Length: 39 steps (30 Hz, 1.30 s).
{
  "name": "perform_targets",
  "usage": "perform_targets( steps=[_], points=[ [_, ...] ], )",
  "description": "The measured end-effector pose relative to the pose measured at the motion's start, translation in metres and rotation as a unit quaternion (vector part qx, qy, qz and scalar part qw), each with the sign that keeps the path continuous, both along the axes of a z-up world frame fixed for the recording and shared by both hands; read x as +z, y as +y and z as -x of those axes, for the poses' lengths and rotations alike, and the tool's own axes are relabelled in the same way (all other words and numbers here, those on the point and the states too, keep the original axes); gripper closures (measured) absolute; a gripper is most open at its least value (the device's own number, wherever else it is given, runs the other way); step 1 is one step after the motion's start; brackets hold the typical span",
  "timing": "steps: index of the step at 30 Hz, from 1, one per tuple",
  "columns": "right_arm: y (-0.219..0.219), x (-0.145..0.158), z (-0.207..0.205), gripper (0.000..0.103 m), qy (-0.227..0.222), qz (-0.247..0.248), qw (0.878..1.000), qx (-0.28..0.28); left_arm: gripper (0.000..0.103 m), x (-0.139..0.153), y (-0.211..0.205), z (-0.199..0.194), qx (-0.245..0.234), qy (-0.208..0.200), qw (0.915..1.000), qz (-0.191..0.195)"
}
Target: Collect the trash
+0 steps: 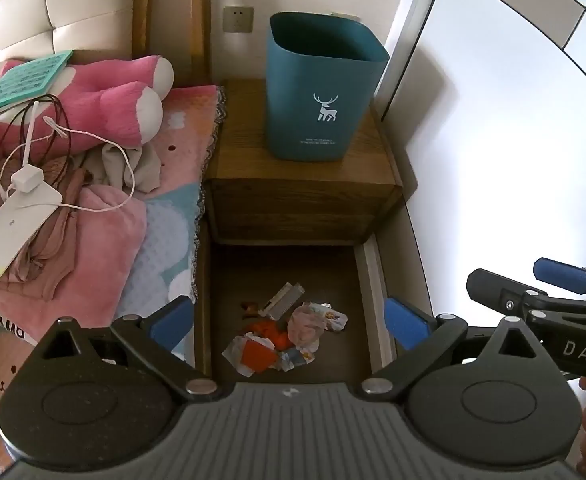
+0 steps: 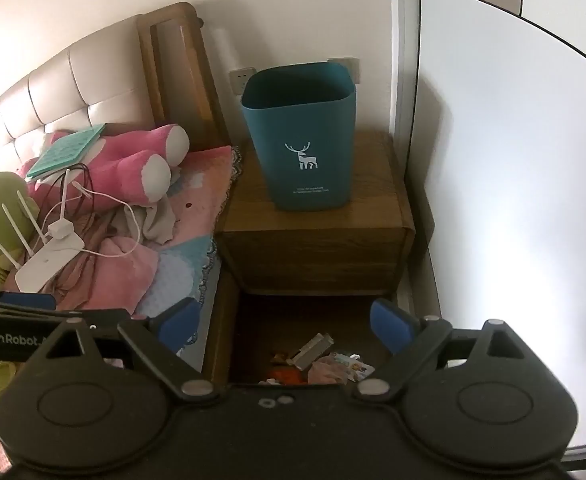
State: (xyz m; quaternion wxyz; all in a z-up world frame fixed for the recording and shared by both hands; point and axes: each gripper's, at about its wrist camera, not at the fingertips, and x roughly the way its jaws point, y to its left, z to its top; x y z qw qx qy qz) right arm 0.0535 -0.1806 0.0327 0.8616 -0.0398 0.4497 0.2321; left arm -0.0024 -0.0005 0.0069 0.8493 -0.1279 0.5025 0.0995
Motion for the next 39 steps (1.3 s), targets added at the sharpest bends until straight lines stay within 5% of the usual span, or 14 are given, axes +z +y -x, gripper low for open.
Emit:
perform_targets(
  steps=[39],
  points=[
    [0.007,0.0,-0.002,0.01,-0.022,0.002,1.0,0.007,0.001,0.005,0.006,-0.008,0.002,-0.008,0.9999,-0.014]
  ],
)
